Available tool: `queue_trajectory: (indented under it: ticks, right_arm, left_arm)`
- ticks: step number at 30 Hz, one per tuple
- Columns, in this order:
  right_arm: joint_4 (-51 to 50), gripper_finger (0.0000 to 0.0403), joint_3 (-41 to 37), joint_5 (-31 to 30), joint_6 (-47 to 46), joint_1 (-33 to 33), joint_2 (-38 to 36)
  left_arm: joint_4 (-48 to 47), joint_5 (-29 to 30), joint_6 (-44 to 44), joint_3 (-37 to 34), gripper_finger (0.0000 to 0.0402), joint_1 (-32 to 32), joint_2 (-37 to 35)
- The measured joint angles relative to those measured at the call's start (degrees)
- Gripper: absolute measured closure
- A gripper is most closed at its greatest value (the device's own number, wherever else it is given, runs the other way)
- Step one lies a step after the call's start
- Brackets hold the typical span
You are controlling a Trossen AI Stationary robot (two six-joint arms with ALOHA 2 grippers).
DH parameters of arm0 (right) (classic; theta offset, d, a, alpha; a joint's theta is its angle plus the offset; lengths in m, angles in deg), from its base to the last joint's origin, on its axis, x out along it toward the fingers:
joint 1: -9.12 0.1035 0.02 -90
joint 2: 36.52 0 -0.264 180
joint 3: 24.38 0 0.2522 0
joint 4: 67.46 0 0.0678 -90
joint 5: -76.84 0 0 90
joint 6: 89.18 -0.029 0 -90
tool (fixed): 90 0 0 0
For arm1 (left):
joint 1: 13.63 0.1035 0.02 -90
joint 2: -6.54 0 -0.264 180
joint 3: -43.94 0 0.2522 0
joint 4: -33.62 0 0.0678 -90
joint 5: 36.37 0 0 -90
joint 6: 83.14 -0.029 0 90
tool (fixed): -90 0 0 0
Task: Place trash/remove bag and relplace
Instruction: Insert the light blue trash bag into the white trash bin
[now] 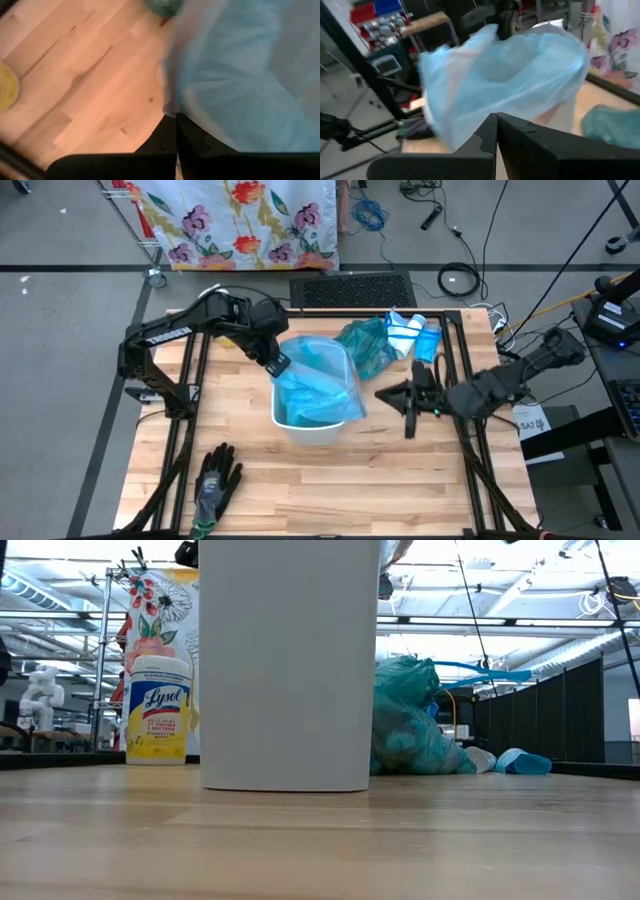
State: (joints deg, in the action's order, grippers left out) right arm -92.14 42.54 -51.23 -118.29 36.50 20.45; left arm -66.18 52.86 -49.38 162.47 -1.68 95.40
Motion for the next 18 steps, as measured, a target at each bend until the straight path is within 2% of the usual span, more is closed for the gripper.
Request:
queue_trajectory:
  ticks: [4, 8, 14, 18]
  right_arm:
    - [-4.5, 0.0403, 2.0, 6.7, 1.3, -9.5, 1.3]
    - [-3.8, 0.0403, 2.0, 15.6, 2.3, -17.4, 3.7]
    - [-0.6, 0.0403, 2.0, 23.6, 5.4, -24.8, 8.2]
    - [4.3, 0.0403, 2.0, 27.4, 6.8, -27.1, 11.7]
  left_arm:
    - [2.6, -0.8, -1.3, 0.0, 0.0401, -0.1, 0.0]
    - [2.8, -0.9, -2.0, 0.0, 0.0401, -0.1, 0.0]
    - [3.4, -2.0, -3.1, 0.0, 0.0401, -0.2, 0.0]
    - [2.3, -2.0, -4.3, 0.0, 0.0402, -0.2, 0.0]
